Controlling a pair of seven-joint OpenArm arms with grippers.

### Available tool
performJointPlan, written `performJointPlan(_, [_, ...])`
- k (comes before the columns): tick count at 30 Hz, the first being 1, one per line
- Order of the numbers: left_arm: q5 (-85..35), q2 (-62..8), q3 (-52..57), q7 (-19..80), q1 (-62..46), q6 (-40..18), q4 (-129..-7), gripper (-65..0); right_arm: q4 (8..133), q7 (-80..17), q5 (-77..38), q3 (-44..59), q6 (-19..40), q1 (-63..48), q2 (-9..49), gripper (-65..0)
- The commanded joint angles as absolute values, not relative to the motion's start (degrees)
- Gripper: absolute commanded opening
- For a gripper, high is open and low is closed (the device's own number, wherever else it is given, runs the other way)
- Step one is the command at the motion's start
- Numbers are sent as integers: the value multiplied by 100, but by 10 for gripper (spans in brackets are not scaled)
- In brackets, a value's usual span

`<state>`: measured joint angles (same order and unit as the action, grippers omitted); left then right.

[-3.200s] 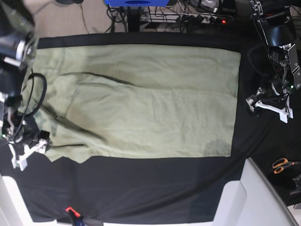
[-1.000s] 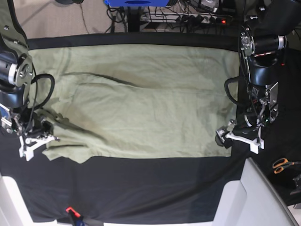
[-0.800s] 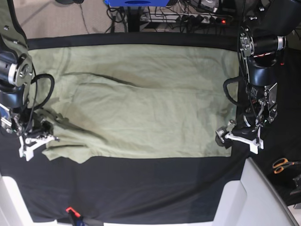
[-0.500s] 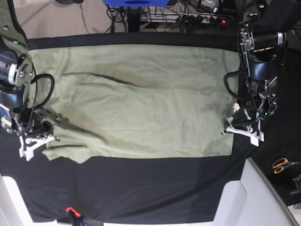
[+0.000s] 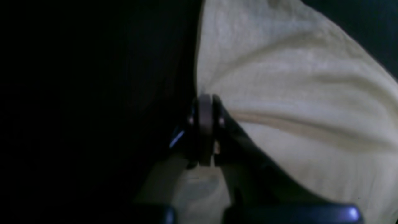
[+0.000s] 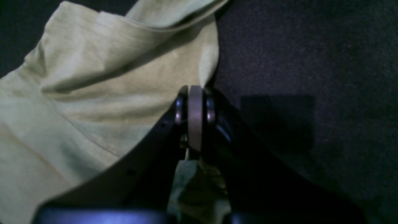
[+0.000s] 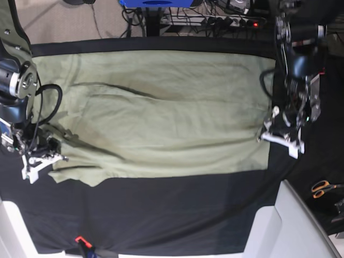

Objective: Fold the T-shirt properly
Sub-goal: 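Grasp the hem corner with the left gripper and fold it inward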

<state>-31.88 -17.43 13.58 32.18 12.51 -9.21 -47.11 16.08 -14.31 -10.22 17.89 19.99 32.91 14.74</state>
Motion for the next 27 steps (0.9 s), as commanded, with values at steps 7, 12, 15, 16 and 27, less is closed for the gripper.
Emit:
performJointPlan(7, [-2967,-1815,2053,3978,857,-796,-5560,-650,2018,-1367,-1068,1789,2026,3231,1516,-650])
performJointPlan(12, [-2976,-1868,2123,4514,1007,-796,-5701,-431,2026,-1376,-1068,1789,2026,3231,1516,-650])
performJointPlan(15, [-2976,-1859,2123,4523,1007,-796,-5877,-64,2026,-1376,-1068,1789,2026,3231,1516,-650])
performJointPlan(16, [-2976,-1851,2123,4523,1015,-796,-5938,0,2026,-1376,-1068,1789,2026,3231,1516,-650])
performJointPlan(27, [-2879,-1868,2053,4040,1938,-796,-5077,0,2026,-1376,-1068,1789,2026,3196,1525,-650])
